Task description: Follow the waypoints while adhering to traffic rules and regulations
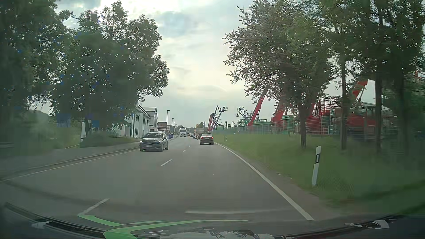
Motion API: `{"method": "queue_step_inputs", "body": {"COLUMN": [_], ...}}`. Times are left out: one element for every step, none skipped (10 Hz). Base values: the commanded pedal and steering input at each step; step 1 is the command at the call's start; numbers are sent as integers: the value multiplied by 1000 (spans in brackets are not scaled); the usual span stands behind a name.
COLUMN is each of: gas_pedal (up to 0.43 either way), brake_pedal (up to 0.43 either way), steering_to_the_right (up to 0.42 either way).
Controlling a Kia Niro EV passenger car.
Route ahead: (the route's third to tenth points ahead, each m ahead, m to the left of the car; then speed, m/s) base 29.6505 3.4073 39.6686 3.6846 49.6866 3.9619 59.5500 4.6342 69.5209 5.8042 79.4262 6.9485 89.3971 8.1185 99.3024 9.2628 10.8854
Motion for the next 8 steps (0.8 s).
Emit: {"method": "queue_step_inputs", "body": {"gas_pedal": [0,0,0,0,0,0,0,0], "brake_pedal": [0,30,79,122,146,159,165,165], "steering_to_the_right": [-11,-11,-11,-11,-11,-11,-11,-11]}}
